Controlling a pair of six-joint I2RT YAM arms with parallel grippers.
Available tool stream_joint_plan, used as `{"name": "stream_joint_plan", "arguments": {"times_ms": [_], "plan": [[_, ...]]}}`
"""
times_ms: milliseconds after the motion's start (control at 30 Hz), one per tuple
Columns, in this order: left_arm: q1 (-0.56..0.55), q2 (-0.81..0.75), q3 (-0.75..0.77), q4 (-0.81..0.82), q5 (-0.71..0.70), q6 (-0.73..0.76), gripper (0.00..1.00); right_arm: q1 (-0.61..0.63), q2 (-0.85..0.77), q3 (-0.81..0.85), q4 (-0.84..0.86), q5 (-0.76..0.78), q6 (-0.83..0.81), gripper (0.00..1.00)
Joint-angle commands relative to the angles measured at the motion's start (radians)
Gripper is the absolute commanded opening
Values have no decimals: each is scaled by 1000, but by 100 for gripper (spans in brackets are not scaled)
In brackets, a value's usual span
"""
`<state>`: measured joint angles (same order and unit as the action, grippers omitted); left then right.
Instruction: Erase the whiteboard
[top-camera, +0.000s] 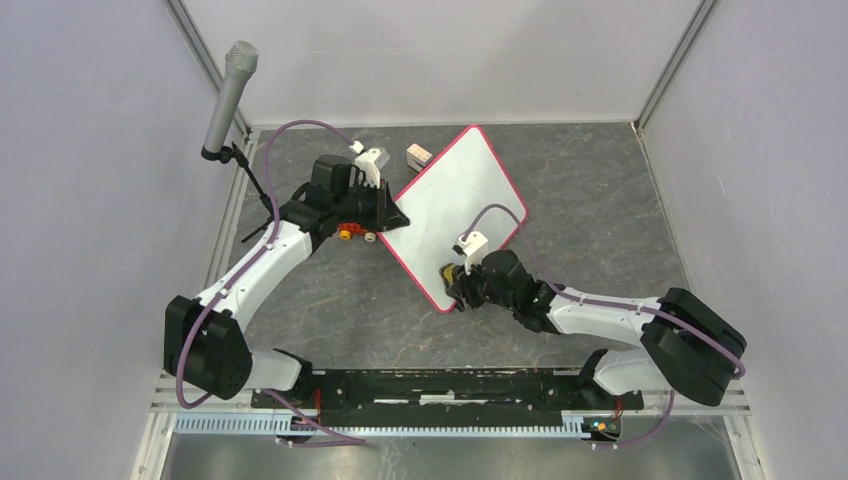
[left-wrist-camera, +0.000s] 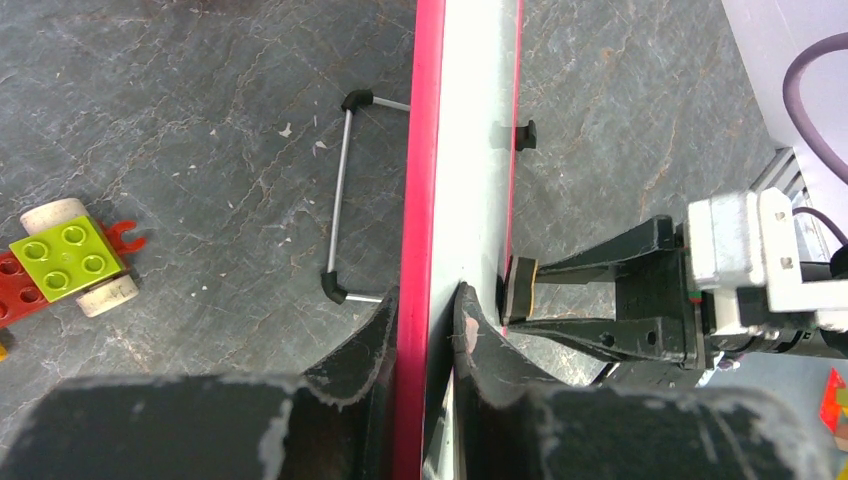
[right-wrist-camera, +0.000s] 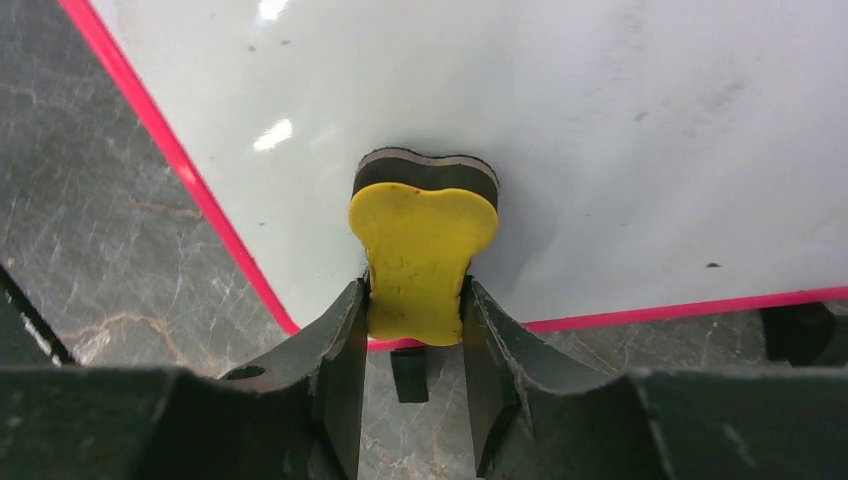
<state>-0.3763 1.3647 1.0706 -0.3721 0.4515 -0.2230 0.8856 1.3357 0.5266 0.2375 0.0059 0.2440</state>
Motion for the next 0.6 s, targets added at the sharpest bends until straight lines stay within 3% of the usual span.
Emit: {"name": "stream_joint_plan", "arguments": {"times_ms": [0,133,267,433,567], "plan": [[18,67,-67,-303,-419,218,2,-22,-43,-69,284,123,70,24],[17,68,-67,-304,-420,218,2,-57,-14,-129,433,165,103,24],[17,66,-66,-304,-415,219,2,-45,47,-105,424,134,74,21],[18,67,-64,-303,-417,220,2,104,45,-120,391,234,42,21],[18,63,-59,-304,-430,218,2,192,82,-112,390,208,84,23]]}}
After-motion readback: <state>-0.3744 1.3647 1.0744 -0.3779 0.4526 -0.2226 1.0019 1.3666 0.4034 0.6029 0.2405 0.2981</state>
